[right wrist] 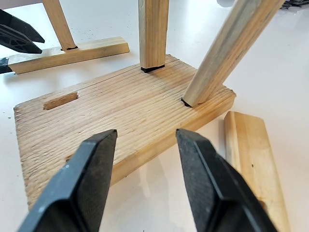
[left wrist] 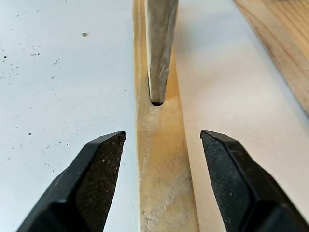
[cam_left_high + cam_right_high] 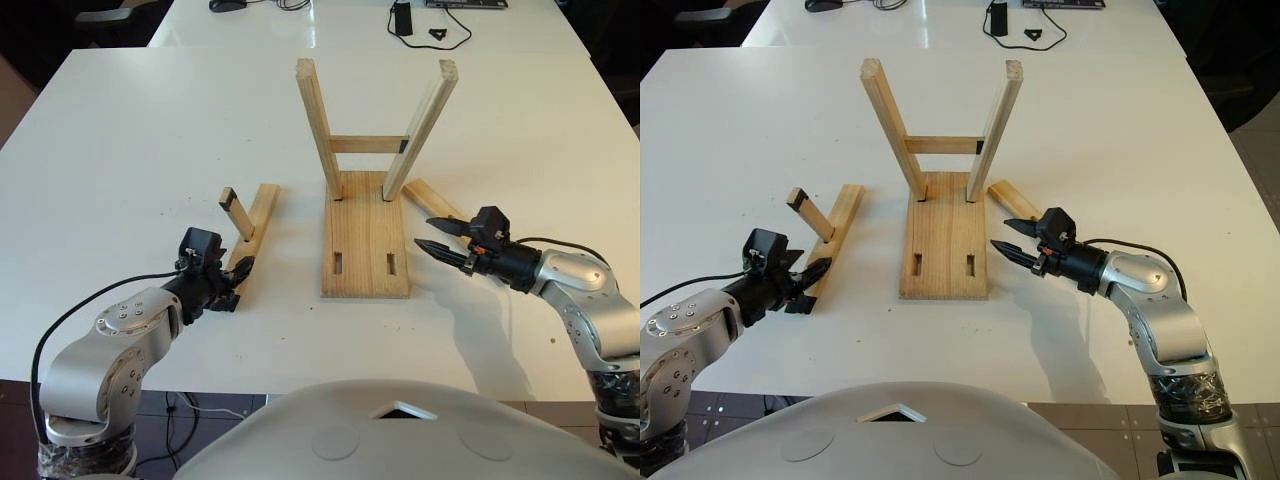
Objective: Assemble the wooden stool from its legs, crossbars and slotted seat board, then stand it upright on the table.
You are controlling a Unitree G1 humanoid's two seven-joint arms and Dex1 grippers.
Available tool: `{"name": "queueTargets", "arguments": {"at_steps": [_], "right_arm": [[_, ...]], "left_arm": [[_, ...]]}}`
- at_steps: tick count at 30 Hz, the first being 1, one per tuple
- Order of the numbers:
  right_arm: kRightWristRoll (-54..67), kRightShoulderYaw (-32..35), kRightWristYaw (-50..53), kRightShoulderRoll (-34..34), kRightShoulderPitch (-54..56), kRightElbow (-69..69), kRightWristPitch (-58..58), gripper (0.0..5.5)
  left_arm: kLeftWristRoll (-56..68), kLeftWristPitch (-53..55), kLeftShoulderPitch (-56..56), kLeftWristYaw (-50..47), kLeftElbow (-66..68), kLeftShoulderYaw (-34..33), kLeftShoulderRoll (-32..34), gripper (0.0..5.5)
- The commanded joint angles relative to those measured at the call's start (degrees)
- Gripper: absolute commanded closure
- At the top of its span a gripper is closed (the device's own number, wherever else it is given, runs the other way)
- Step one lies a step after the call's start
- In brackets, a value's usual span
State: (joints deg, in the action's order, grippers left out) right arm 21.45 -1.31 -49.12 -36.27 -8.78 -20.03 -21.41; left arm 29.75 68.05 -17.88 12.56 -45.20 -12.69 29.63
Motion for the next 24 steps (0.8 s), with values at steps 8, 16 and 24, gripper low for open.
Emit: {"name": "queueTargets", "arguments": {"at_steps": [8,16,24], "right_arm": [[-0.4,-1.8,-0.5,-0.2,2.7,1.3,-0.1,3.26],[-0.5,-1.9,-0.3,0.0,4.5,1.5,0.1,3.26],[12.7,3.9,0.2,2.5,8.6,-5.7,-5.1,3.26]], "left_arm": [[-4.3,-10.0,3.0,4.9,12.4,6.4,1.5,3.08],[-4.8,-16.5,8.7,7.5,14.0,4.9,2.2,3.5],[1.4,-22.2,26.4,11.8,18.0,-7.3,5.6,3.5]]}}
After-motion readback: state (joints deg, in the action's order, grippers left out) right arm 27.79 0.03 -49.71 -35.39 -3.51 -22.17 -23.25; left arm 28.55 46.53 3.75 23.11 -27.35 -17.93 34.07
